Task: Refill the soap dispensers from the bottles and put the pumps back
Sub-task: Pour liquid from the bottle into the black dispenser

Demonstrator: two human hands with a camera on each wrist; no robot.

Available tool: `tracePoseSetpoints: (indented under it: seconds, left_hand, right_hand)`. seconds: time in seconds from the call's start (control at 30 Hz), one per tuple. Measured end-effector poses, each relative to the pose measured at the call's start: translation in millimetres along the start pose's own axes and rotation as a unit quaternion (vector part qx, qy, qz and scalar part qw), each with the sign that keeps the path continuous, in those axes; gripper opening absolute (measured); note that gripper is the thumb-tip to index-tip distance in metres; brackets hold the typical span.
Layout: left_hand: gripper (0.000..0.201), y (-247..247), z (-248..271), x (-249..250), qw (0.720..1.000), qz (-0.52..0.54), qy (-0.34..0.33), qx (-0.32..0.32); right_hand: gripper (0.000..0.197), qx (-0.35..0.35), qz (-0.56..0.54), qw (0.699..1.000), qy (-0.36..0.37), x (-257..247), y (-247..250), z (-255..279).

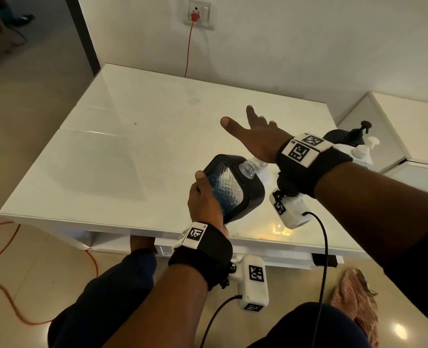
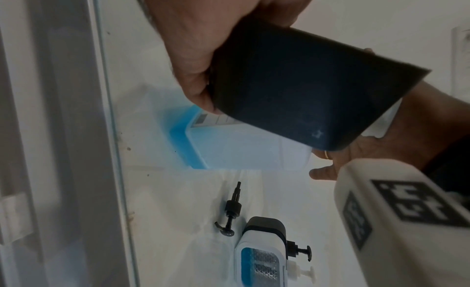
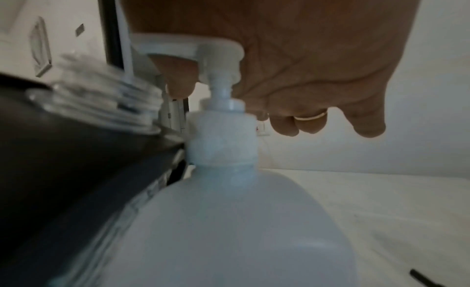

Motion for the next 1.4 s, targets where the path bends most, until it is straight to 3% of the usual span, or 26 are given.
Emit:
tracePoseSetpoints:
  seconds: [1.4]
  left_hand:
    - [0.039,0.3,-1.1,1.6,1.000,0.003,0.009,0.000]
  right_hand:
    - [0.103,-0.018,-0.016,1.000,0.010,-3.3,-1.1,3.8]
Point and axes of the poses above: each hand's wrist, its own z-axis away from the middle knuckle, its own y-axis out of the back of the hand, x = y × z, the point moved 6 cm from there along -z, towards the middle knuckle, and after that the axes turned 4 degrees about -x, right-handed, at the moved point
